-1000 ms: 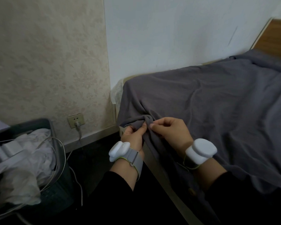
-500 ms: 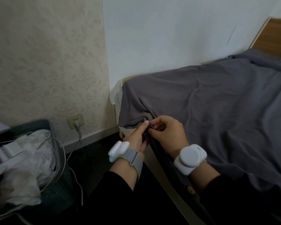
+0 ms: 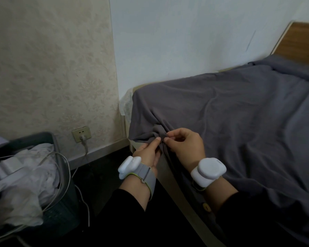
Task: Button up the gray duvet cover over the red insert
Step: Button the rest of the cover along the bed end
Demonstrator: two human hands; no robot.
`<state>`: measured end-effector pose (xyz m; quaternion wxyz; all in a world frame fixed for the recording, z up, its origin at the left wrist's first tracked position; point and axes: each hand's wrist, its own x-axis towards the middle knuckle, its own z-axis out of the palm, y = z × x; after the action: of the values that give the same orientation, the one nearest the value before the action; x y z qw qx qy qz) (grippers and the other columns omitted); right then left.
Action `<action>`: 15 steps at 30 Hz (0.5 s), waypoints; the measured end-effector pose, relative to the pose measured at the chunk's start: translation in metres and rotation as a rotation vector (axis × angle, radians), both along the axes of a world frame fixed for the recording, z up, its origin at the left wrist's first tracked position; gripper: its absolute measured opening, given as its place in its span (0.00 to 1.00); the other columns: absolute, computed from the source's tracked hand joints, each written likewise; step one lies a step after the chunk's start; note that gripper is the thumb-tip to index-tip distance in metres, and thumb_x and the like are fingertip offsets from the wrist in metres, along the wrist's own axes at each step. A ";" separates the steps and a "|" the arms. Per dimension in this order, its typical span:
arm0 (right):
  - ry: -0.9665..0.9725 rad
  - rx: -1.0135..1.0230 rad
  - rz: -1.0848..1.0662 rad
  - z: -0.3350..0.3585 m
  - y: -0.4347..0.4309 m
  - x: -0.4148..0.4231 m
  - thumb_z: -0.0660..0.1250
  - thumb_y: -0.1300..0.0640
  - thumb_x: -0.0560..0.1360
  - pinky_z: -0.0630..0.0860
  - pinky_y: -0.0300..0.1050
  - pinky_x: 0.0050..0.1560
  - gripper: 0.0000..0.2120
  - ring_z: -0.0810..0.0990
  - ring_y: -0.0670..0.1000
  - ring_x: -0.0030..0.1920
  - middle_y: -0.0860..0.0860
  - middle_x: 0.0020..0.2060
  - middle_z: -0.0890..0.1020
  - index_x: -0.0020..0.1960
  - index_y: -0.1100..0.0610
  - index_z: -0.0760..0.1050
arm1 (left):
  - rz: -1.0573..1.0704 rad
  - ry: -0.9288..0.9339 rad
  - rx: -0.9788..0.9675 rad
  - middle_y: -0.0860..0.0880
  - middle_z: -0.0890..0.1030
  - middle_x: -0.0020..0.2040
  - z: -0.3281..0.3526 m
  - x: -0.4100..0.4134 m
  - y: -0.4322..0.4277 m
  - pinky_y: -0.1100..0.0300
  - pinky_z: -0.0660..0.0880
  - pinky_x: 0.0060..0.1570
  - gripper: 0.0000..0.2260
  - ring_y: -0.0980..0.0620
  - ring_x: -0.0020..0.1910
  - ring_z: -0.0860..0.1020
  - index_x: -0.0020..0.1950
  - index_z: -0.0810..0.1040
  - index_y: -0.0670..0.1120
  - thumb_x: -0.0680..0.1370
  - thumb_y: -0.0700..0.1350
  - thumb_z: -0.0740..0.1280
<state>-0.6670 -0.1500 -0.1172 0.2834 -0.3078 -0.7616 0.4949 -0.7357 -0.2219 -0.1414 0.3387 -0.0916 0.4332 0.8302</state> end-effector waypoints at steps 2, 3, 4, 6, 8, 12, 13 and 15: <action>0.003 0.007 -0.009 0.001 0.001 0.000 0.74 0.60 0.69 0.80 0.40 0.45 0.05 0.81 0.47 0.38 0.49 0.36 0.82 0.42 0.52 0.81 | 0.001 -0.002 0.003 0.38 0.77 0.62 0.000 0.000 0.000 0.66 0.74 0.47 0.15 0.50 0.49 0.78 0.63 0.73 0.35 0.76 0.34 0.64; 0.006 0.011 -0.011 0.001 0.001 0.000 0.74 0.61 0.69 0.79 0.39 0.45 0.06 0.80 0.47 0.39 0.49 0.36 0.82 0.42 0.52 0.80 | -0.004 -0.010 0.006 0.38 0.77 0.62 0.001 0.001 0.000 0.65 0.73 0.49 0.15 0.50 0.51 0.77 0.63 0.73 0.35 0.76 0.34 0.64; 0.006 0.014 -0.010 0.002 0.002 0.000 0.74 0.61 0.69 0.79 0.39 0.45 0.06 0.80 0.47 0.39 0.49 0.36 0.81 0.42 0.52 0.80 | -0.007 -0.019 0.008 0.38 0.77 0.63 0.002 0.000 0.001 0.64 0.72 0.51 0.15 0.50 0.51 0.77 0.63 0.73 0.36 0.77 0.35 0.64; -0.005 0.014 -0.004 0.002 0.002 0.000 0.73 0.62 0.69 0.79 0.41 0.46 0.06 0.80 0.47 0.39 0.48 0.36 0.81 0.41 0.52 0.80 | -0.014 -0.027 0.010 0.39 0.77 0.62 0.002 0.000 0.001 0.62 0.71 0.53 0.15 0.50 0.50 0.77 0.63 0.73 0.37 0.76 0.36 0.65; -0.021 0.012 0.003 0.001 0.003 0.000 0.73 0.63 0.68 0.80 0.44 0.47 0.07 0.81 0.49 0.39 0.49 0.36 0.81 0.41 0.52 0.80 | -0.035 -0.010 0.004 0.41 0.79 0.60 0.003 0.001 0.001 0.62 0.72 0.53 0.16 0.51 0.49 0.78 0.62 0.74 0.38 0.75 0.40 0.68; -0.038 -0.027 0.034 0.000 0.003 0.002 0.74 0.62 0.68 0.80 0.45 0.47 0.06 0.82 0.51 0.40 0.50 0.37 0.81 0.43 0.54 0.80 | -0.021 0.011 0.014 0.41 0.80 0.60 0.000 0.001 0.001 0.62 0.74 0.54 0.18 0.51 0.48 0.80 0.63 0.75 0.38 0.74 0.38 0.69; -0.021 -0.058 0.043 -0.001 0.002 0.002 0.74 0.60 0.68 0.80 0.44 0.47 0.05 0.82 0.50 0.41 0.50 0.38 0.82 0.43 0.54 0.81 | -0.005 0.008 0.024 0.40 0.79 0.61 -0.001 0.000 0.001 0.62 0.73 0.54 0.18 0.52 0.47 0.80 0.64 0.74 0.38 0.74 0.37 0.68; 0.019 -0.127 0.048 -0.002 0.001 0.003 0.74 0.56 0.69 0.81 0.43 0.47 0.04 0.83 0.50 0.42 0.51 0.38 0.84 0.43 0.53 0.82 | 0.006 -0.001 0.039 0.39 0.78 0.61 -0.001 -0.003 0.001 0.61 0.73 0.55 0.17 0.51 0.47 0.80 0.64 0.73 0.38 0.75 0.36 0.66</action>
<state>-0.6638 -0.1491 -0.1196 0.2586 -0.3020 -0.7332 0.5517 -0.7383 -0.2208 -0.1428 0.3383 -0.0867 0.4166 0.8394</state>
